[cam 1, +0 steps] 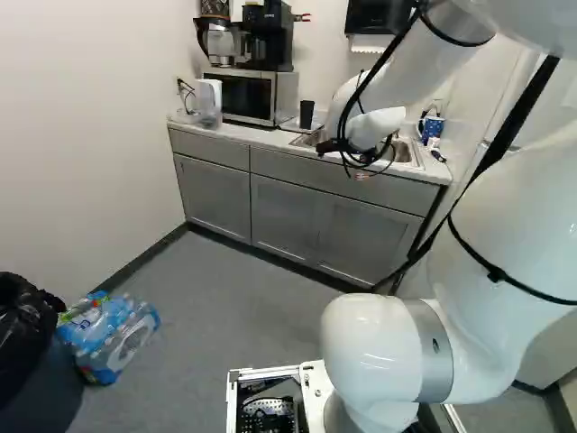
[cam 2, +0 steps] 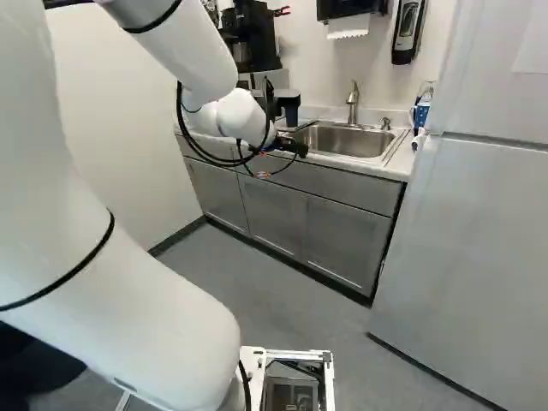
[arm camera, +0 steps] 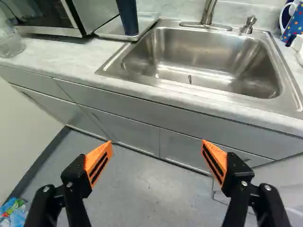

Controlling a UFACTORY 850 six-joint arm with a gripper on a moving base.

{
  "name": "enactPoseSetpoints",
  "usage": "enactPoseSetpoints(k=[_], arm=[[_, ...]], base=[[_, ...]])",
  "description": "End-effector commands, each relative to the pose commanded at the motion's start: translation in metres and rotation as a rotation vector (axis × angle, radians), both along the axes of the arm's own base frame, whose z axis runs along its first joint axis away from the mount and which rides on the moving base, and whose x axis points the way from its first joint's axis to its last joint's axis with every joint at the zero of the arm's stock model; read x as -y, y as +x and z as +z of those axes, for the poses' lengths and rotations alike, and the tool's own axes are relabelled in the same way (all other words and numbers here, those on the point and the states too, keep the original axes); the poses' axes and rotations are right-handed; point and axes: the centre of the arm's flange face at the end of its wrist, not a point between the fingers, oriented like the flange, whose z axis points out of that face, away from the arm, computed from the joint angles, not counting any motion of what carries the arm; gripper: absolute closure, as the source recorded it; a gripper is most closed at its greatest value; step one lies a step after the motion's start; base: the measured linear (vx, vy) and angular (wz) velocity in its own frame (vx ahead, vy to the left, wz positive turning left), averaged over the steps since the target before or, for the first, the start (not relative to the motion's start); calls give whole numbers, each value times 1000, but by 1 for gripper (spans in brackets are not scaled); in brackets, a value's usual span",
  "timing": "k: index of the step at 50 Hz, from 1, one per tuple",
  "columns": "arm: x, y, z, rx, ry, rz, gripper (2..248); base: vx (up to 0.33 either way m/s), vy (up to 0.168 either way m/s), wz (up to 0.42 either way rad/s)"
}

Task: Rinse the cup and place it in the tray

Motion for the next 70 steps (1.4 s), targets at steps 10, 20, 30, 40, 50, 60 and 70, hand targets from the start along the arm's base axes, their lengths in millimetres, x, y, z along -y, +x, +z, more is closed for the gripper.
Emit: enactPoseSetpoints(k=[10, 20, 30, 40, 50, 60, 70], arm=[[-17, -22, -28, 46, -10, 33, 3], [-30, -43, -51, 86, -18, 61, 3], [-42, -64, -72, 122, -25, 86, 3], [-51, -84, -89, 155, -29, 109, 3], [-58, -102, -104, 183, -33, 128, 3], [-64, -119, -116, 207, -36, 145, 3], [-68, -132, -125, 227, -38, 158, 3]], base=[[0, 0, 0], [0, 0, 0], [0, 0, 0], [0, 0, 0], [0, 0, 0], [0, 0, 0], [0, 0, 0]])
